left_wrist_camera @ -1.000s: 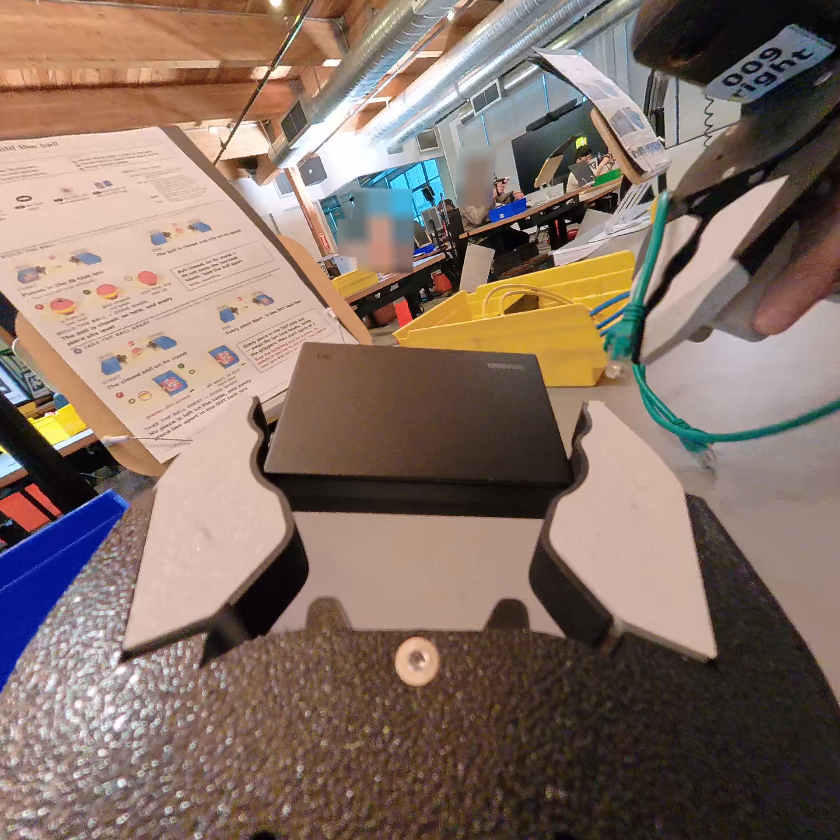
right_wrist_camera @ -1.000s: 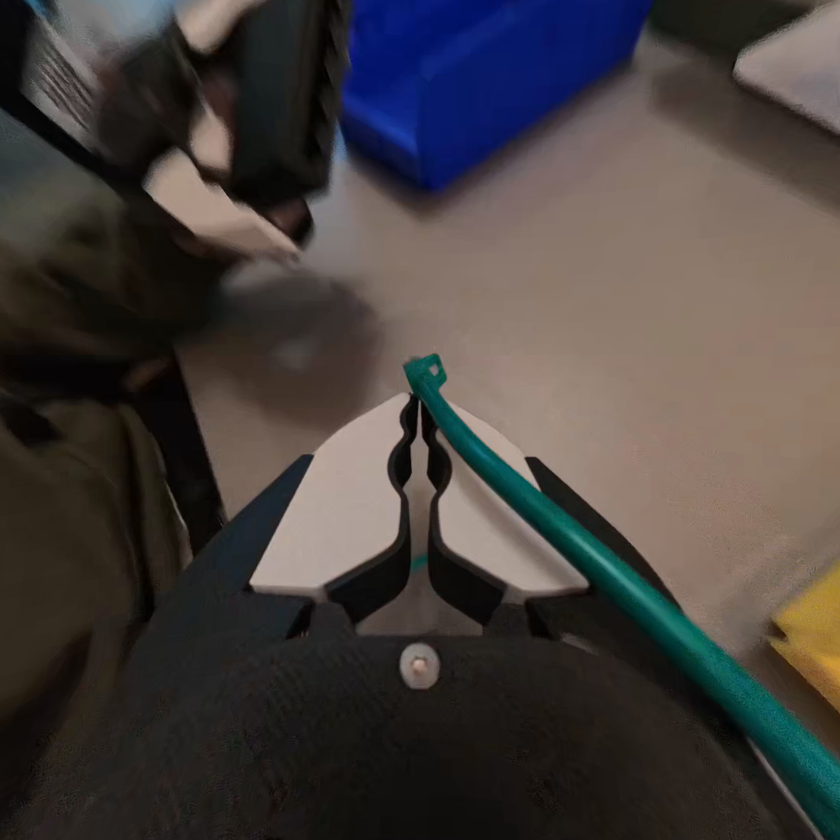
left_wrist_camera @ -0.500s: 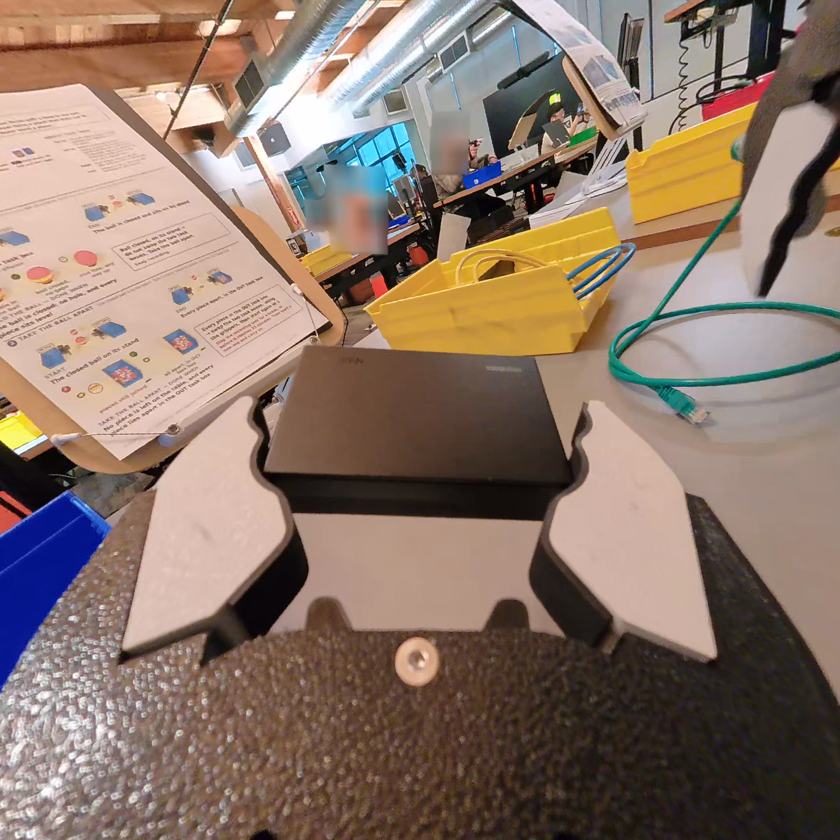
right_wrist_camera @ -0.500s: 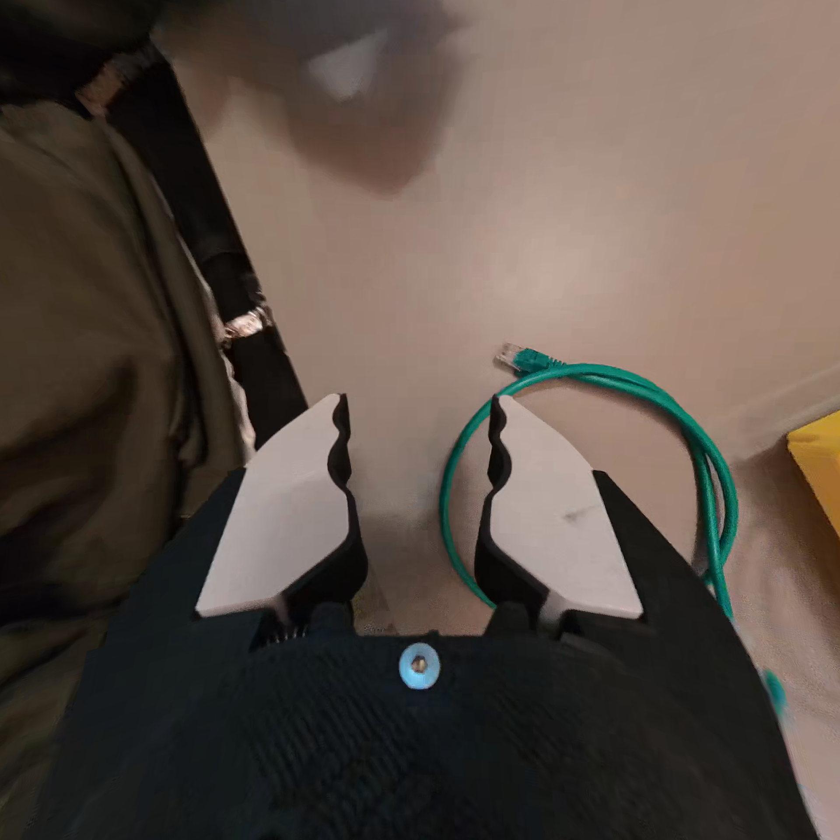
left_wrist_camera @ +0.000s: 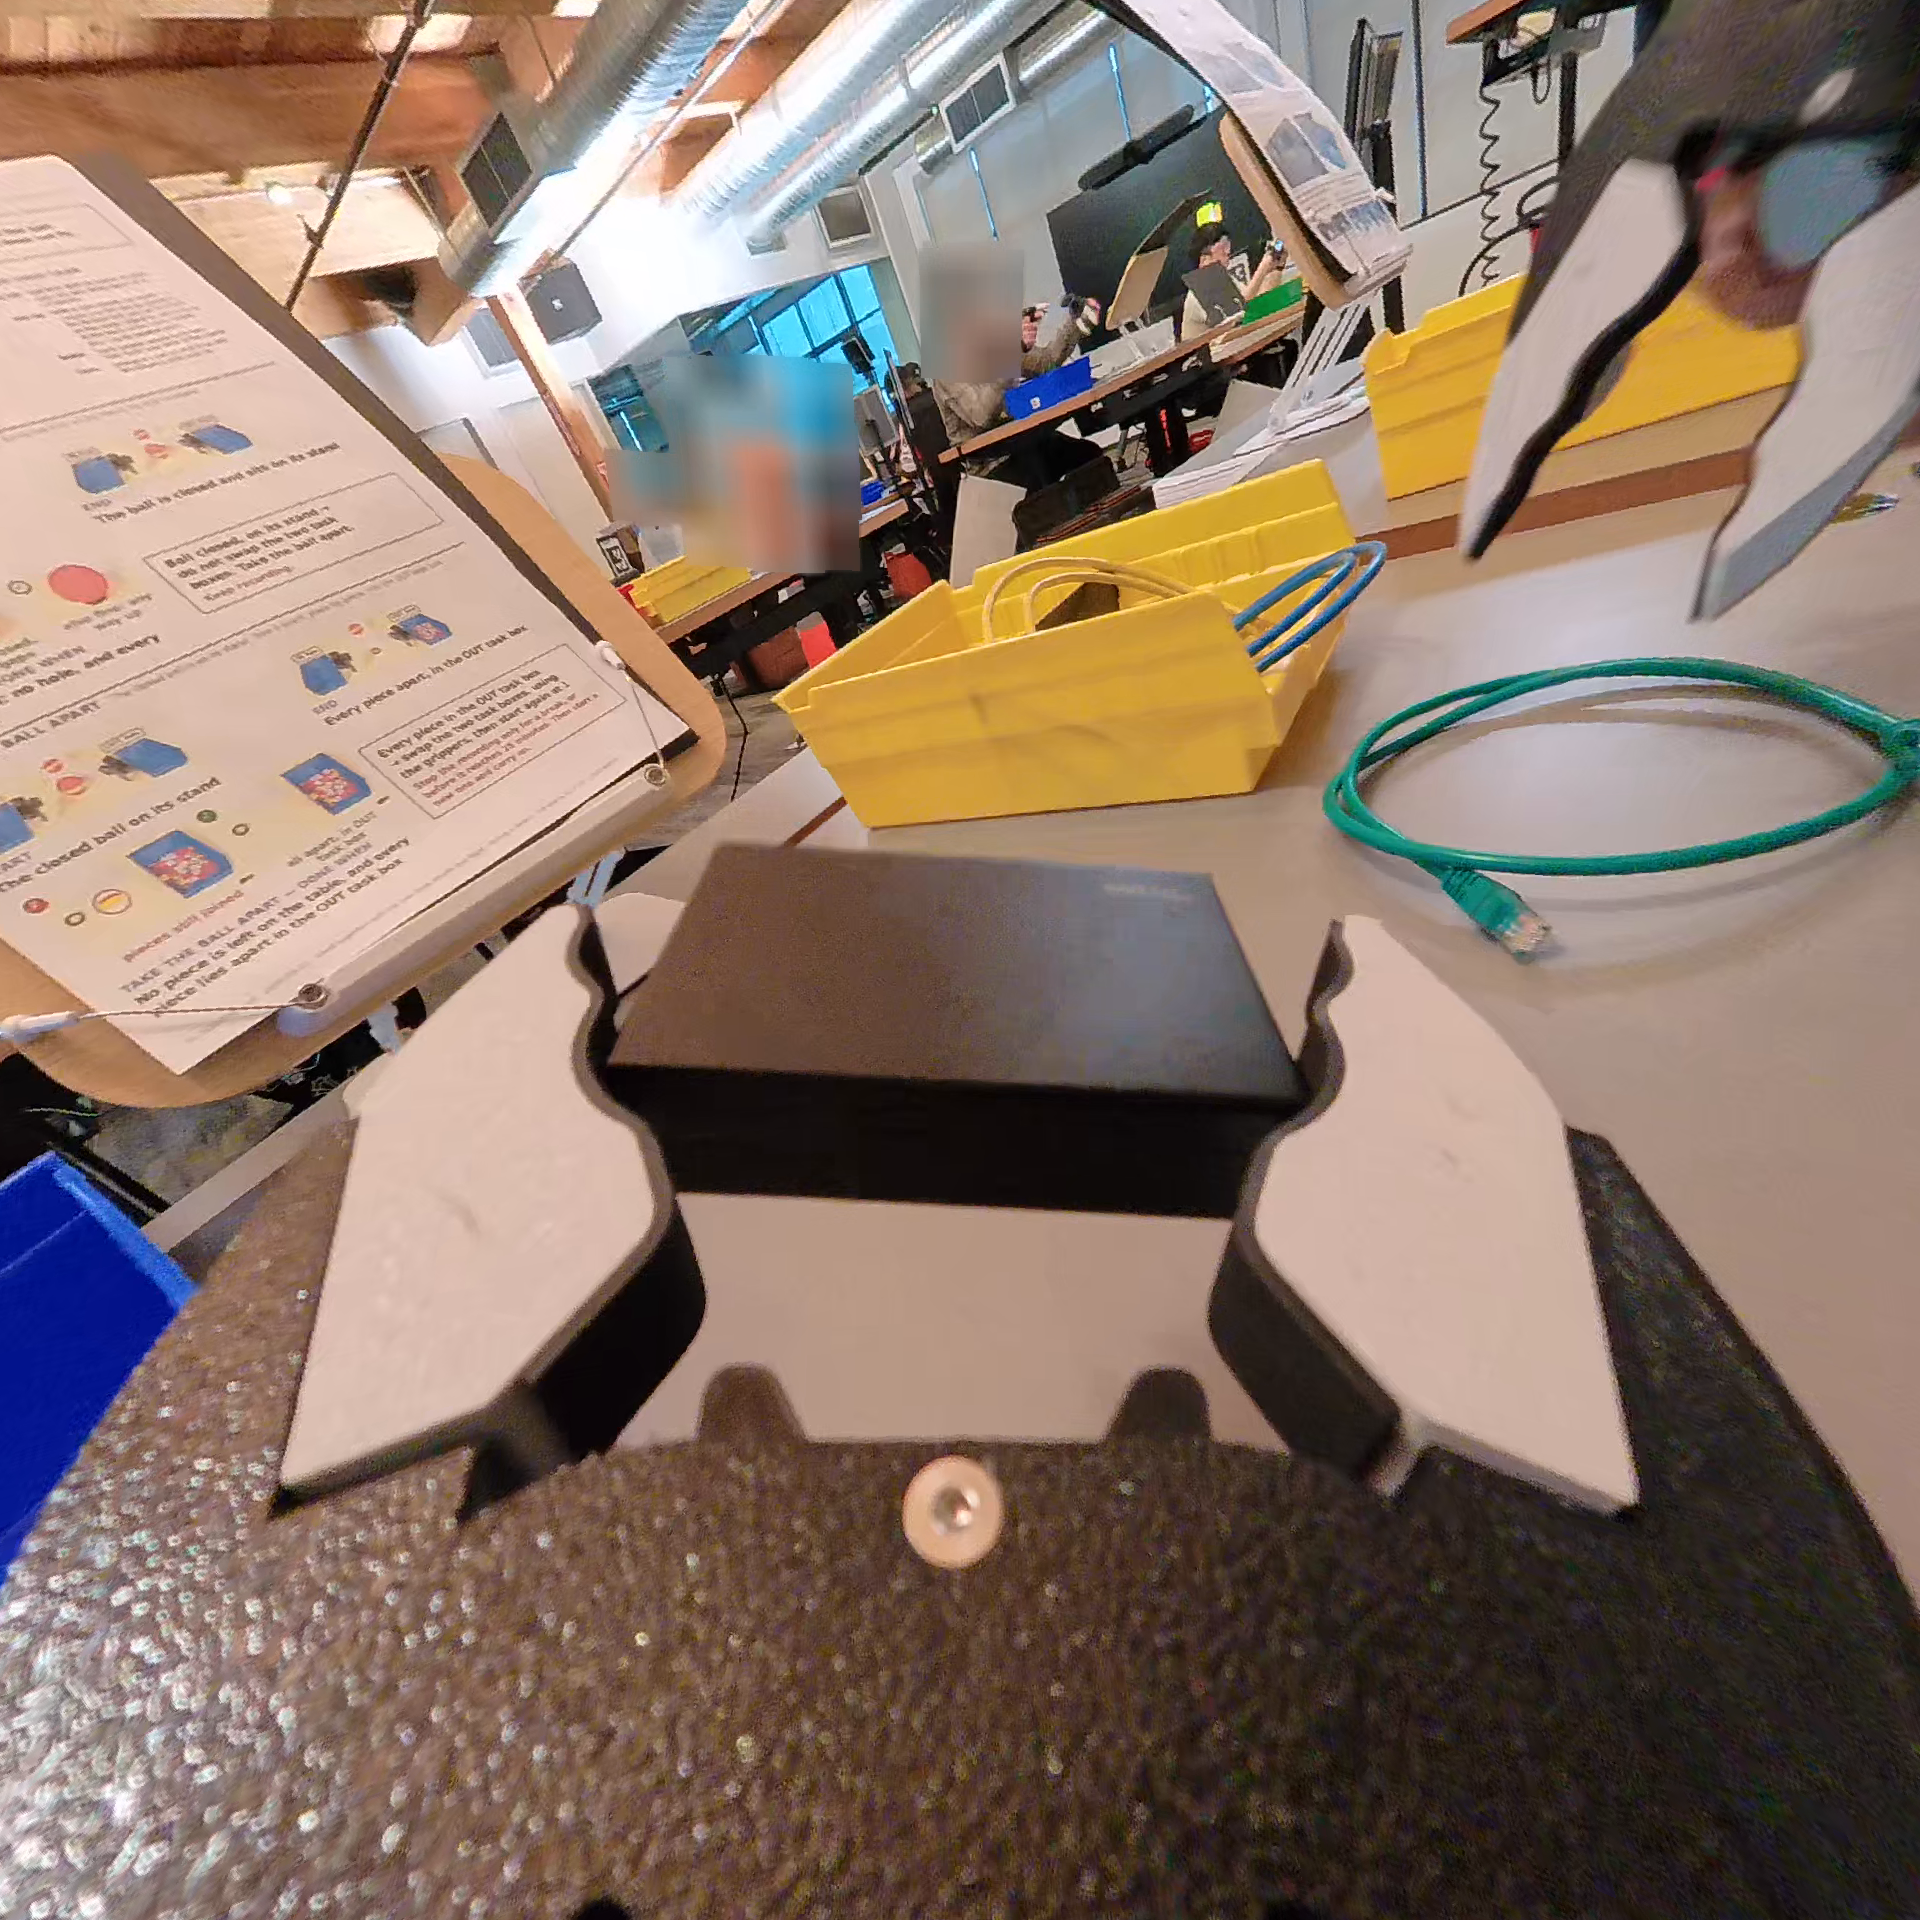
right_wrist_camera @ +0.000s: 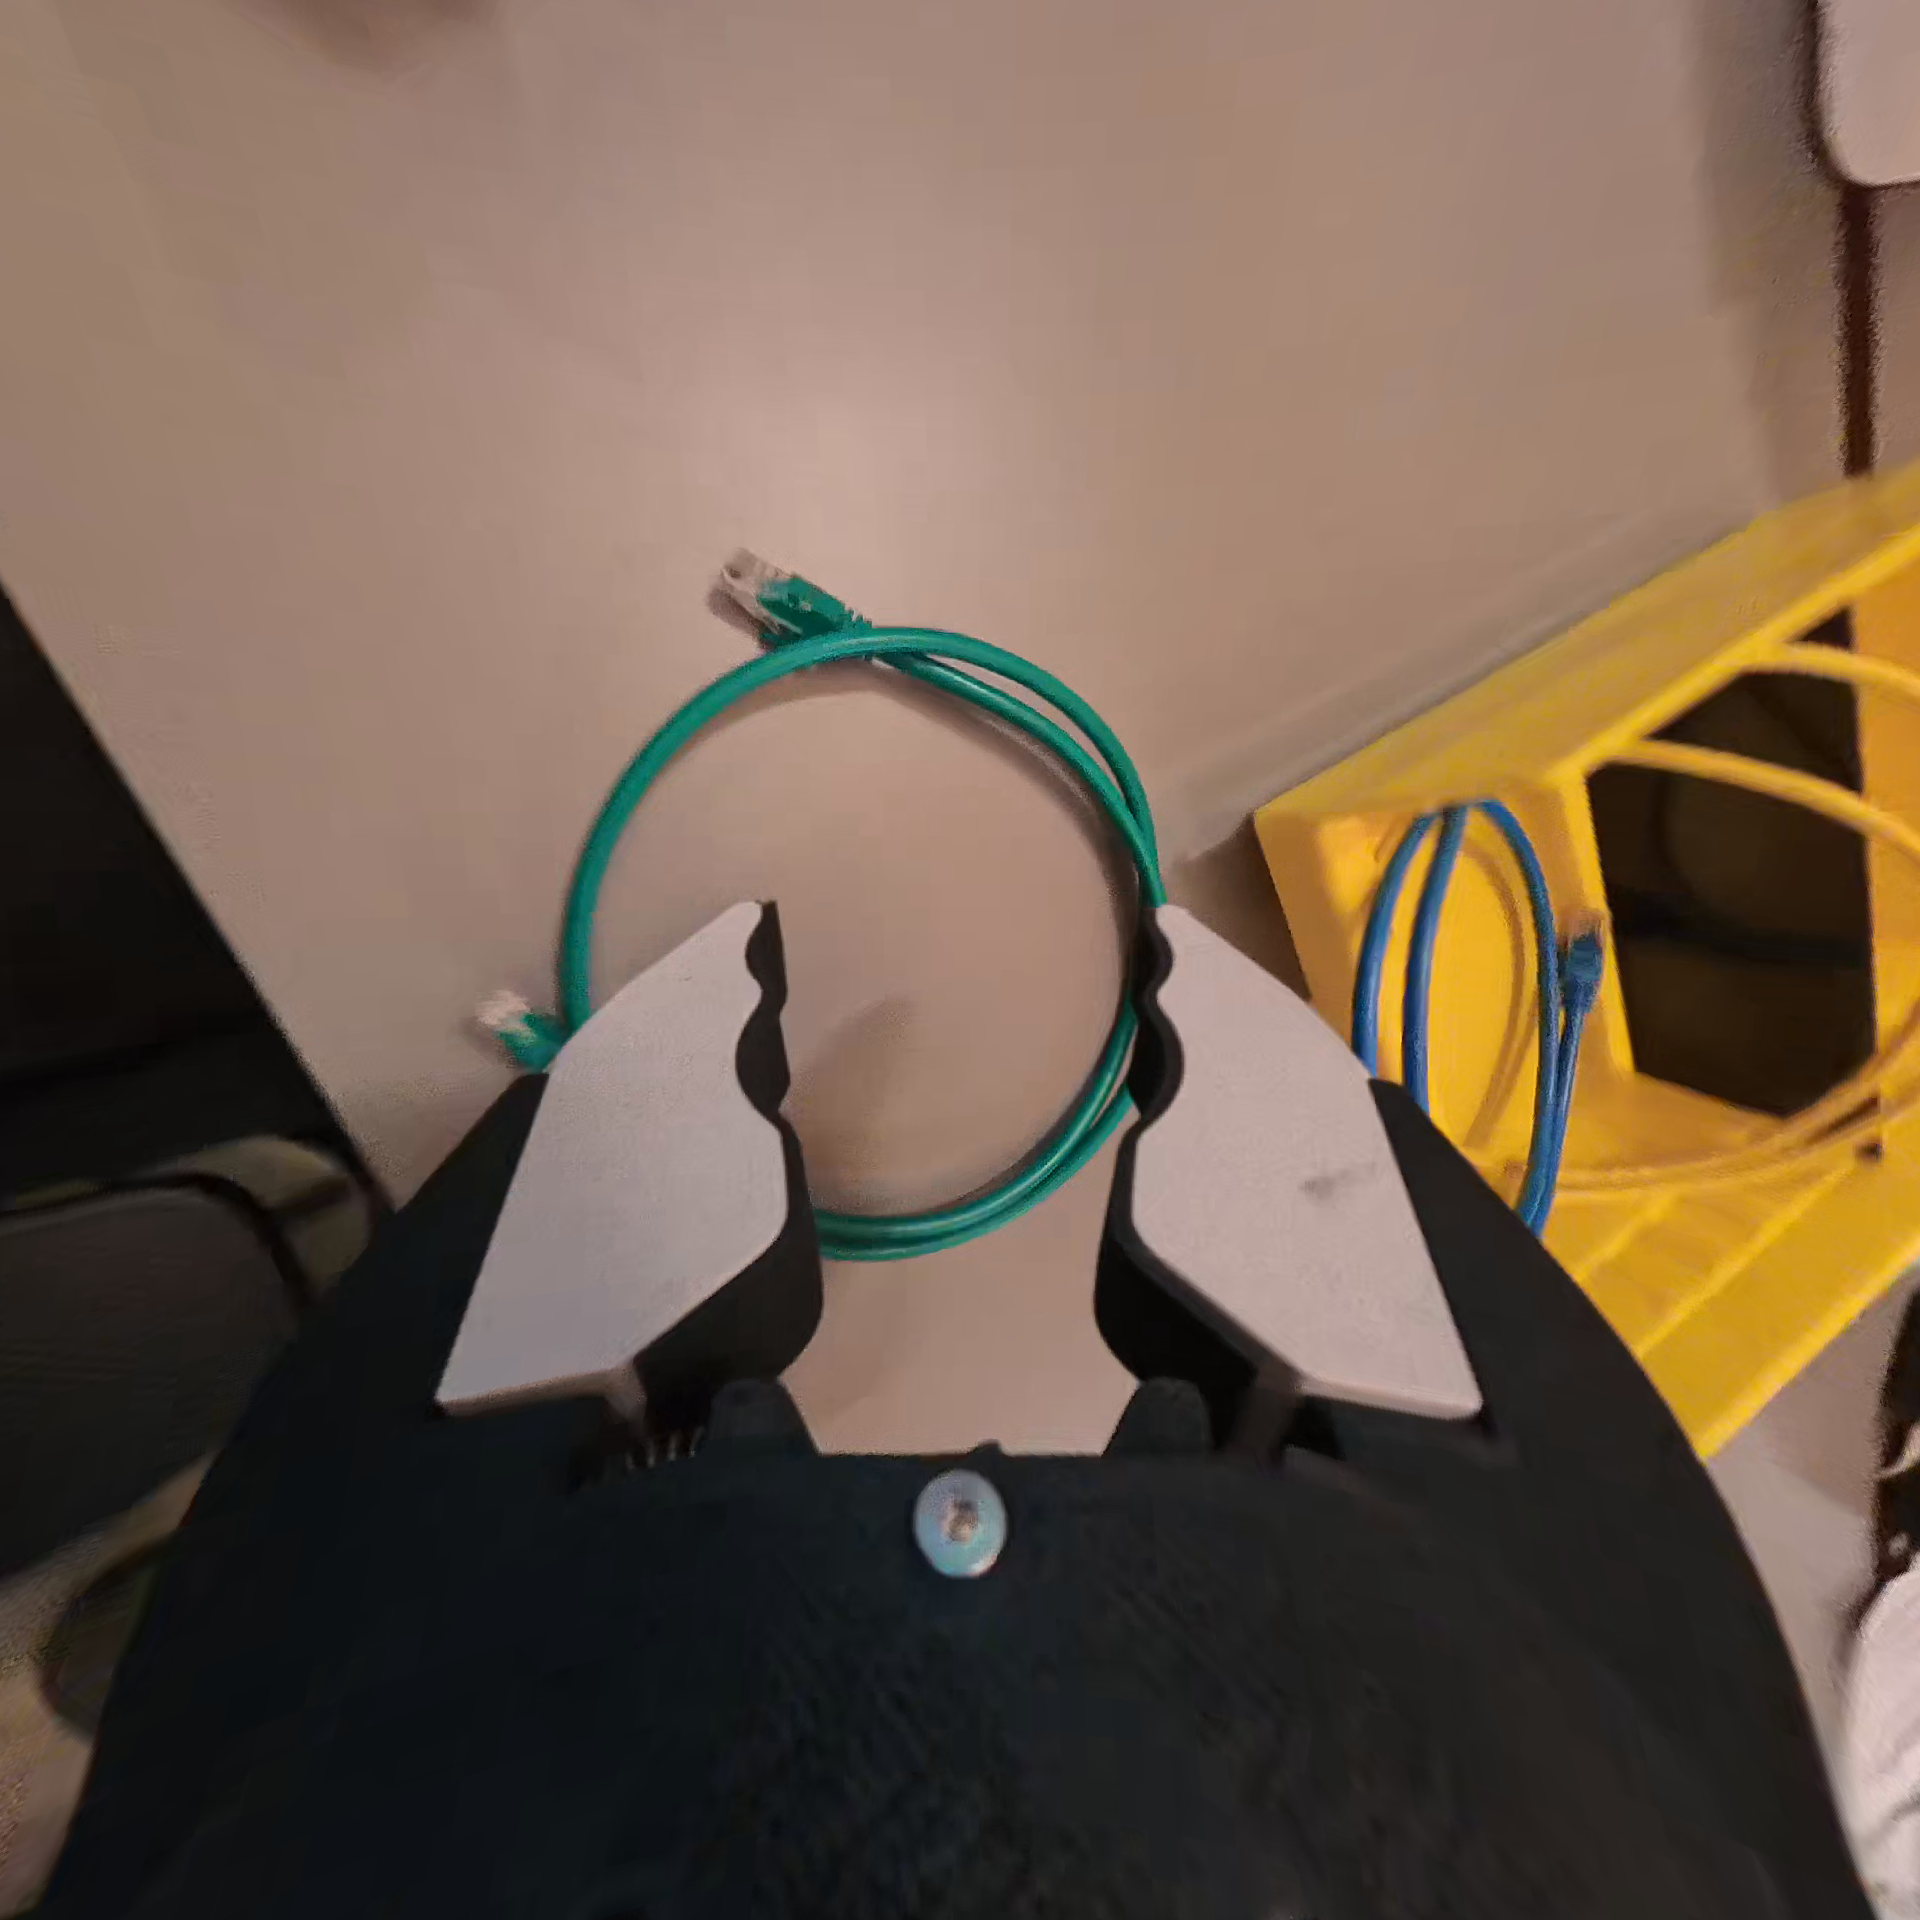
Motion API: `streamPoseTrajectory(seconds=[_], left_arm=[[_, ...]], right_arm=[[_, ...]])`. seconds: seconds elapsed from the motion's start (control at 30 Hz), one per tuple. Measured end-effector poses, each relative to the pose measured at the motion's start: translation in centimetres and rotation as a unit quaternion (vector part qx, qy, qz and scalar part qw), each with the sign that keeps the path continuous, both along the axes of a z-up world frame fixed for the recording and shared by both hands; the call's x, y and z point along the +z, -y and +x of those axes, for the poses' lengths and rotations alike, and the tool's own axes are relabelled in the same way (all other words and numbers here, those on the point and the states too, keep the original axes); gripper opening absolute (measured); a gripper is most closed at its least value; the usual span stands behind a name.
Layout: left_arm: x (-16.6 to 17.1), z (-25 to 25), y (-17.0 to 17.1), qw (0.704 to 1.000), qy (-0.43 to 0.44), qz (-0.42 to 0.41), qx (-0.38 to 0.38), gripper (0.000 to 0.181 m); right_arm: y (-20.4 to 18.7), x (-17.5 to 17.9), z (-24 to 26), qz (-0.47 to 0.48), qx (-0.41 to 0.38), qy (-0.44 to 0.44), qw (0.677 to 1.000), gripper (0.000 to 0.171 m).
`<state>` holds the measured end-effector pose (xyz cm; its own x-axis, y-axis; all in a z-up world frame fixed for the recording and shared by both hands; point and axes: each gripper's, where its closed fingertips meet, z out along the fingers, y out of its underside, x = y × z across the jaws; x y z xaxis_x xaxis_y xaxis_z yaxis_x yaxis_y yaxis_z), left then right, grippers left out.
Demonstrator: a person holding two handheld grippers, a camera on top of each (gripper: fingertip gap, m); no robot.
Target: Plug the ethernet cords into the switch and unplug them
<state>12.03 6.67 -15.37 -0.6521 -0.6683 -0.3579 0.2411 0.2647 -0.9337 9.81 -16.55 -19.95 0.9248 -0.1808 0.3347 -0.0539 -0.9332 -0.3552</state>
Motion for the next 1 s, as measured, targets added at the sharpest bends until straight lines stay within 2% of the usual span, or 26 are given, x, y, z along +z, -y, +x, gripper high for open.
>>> streamPoseTrajectory(seconds=[0.03,0.17,0.23,0.3,0.43,0.53,0.73,0.87,1.0], left_arm=[[-0.1,-0.1,0.1,1.000,-0.002,0.001,-0.003,0.124],[-0.8,-0.2,0.7,1.000,-0.008,0.014,-0.013,0.123],[-1.0,-0.3,0.8,1.000,-0.002,0.024,-0.012,0.123],[-1.1,-0.4,1.0,1.000,-0.004,0.022,-0.017,0.122],[-1.3,-0.8,1.4,0.999,-0.020,0.026,-0.033,0.122],[-2.2,-1.0,1.6,0.996,-0.039,0.062,-0.048,0.122],[-2.4,-1.1,1.2,0.995,-0.050,0.066,-0.057,0.122],[-1.3,-1.3,1.0,0.996,-0.039,0.065,-0.053,0.122],[-0.1,-1.5,0.8,0.997,-0.028,0.059,-0.051,0.122]], right_arm=[[-0.2,-1.0,0.5,-0.027,0.026,-0.002,0.999,0.065],[-2.6,-3.4,2.5,-0.114,0.162,0.041,0.979,0.067],[-4.2,-3.9,2.4,-0.123,0.208,0.032,0.970,0.071],[-5.1,-4.8,2.0,-0.135,0.238,0.002,0.962,0.066],[-4.8,-7.1,2.1,-0.184,0.265,-0.033,0.946,0.050],[-4.6,-7.9,2.9,-0.206,0.274,-0.014,0.939,0.022],[-4.7,-8.0,3.1,-0.205,0.247,-0.015,0.947,0.006],[-5.2,-4.6,3.8,-0.136,0.203,0.003,0.970,0.005],[-2.4,3.0,7.5,-0.080,0.092,0.065,0.990,0.006]])
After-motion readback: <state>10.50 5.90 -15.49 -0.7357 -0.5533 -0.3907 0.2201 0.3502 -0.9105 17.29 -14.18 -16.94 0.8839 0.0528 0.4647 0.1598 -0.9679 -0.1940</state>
